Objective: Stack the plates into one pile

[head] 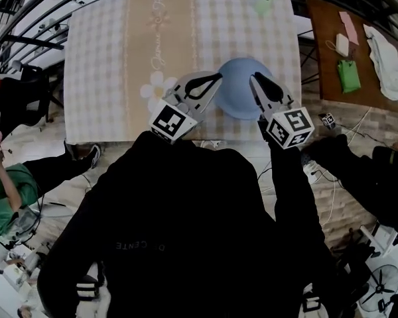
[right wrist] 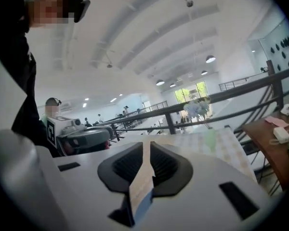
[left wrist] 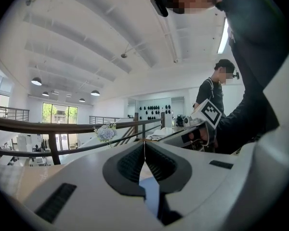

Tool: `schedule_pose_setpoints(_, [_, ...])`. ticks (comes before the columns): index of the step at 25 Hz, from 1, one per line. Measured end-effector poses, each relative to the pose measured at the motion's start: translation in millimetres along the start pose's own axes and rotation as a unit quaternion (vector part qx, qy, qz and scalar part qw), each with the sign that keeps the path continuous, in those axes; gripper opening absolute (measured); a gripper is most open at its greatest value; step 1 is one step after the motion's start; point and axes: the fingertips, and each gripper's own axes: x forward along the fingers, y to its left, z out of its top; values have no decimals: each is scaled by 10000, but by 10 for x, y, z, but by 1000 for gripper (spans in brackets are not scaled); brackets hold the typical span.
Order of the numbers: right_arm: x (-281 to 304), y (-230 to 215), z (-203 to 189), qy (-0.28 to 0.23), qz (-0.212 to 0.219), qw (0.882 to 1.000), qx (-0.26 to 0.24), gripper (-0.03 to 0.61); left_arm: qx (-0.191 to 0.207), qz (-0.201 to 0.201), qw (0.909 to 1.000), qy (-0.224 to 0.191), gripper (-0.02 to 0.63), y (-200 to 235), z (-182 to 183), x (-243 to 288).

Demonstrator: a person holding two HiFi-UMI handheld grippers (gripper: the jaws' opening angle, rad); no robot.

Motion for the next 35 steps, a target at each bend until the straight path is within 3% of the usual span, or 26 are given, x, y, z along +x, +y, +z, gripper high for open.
schedule_pose_setpoints(5, [75, 500, 356, -391, 521, 9968, -460, 7, -58, 250, 9996, -139, 21, 65, 270, -249])
schedule_pose_setpoints(14, [254, 1111, 637, -613, 1181, 9870, -900, 6, -11, 684, 9972, -302, 21, 230, 519, -663])
schedule_pose_setpoints(19, [341, 1304, 631, -606, 1344, 9814, -1230, 6, -31, 849, 9958, -329, 21, 276, 540, -832])
schedule_pose_setpoints(35, [327, 1311, 665, -636, 1204, 9829, -1242, 5, -84, 739, 9966, -363, 21, 257, 550, -768])
